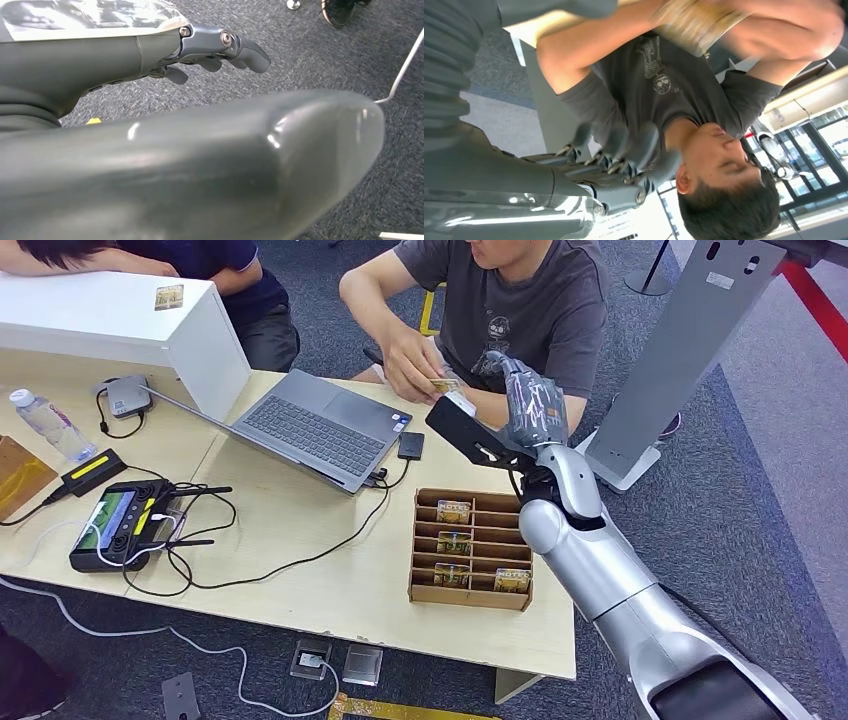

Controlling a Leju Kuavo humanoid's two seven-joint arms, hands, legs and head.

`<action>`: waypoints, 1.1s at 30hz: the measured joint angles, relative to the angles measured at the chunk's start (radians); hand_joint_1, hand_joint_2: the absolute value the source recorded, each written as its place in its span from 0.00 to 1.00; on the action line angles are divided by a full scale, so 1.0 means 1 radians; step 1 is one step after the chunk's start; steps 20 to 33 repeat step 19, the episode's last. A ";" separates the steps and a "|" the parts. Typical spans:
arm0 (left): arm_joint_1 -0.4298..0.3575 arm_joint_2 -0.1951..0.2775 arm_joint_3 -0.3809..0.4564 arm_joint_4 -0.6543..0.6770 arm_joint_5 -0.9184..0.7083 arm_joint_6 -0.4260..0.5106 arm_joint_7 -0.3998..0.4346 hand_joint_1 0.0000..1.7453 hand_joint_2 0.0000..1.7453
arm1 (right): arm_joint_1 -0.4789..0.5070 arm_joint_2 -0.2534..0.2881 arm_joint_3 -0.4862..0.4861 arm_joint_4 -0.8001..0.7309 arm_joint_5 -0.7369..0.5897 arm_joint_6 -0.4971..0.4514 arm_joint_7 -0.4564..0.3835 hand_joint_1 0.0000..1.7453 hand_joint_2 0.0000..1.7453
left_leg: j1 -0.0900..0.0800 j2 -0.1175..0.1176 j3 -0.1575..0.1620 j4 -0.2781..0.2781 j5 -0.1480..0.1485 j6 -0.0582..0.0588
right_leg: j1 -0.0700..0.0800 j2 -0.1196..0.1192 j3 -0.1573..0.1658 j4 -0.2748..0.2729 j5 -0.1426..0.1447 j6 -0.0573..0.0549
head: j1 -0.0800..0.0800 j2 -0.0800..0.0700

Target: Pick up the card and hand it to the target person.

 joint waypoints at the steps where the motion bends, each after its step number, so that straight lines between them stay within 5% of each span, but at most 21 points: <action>1: 0.000 0.000 0.001 0.000 -0.002 0.000 0.000 0.00 0.00 | 0.000 0.004 0.001 0.005 0.001 -0.009 -0.004 0.00 1.00 | 0.000 0.000 0.000 0.000 0.000 0.000 | 0.000 0.000 0.000 0.000 0.000 0.000 | 0.000 0.000; 10: -0.001 0.000 0.024 0.001 -0.029 0.000 0.000 0.00 0.00 | 0.060 0.013 -0.003 -0.009 -0.086 -0.169 -0.078 0.00 1.00 | 0.000 0.000 0.001 0.000 0.000 0.000 | 0.000 0.000 0.000 0.000 0.000 0.000 | 0.000 0.000; 19: 0.001 0.000 0.071 0.005 -0.090 0.000 0.026 0.00 0.00 | 0.289 0.001 -0.025 -0.140 -0.458 -0.294 -0.264 0.00 1.00 | 0.000 0.000 0.000 0.000 0.000 0.000 | 0.000 0.000 -0.001 -0.001 0.000 0.000 | 0.000 0.000; 33: 0.001 0.000 0.071 0.005 -0.090 0.000 0.026 0.00 0.00 | 0.289 0.001 -0.025 -0.140 -0.458 -0.294 -0.264 0.00 1.00 | 0.000 0.000 0.000 0.000 0.000 0.000 | 0.000 0.000 -0.001 -0.001 0.000 0.000 | 0.000 0.000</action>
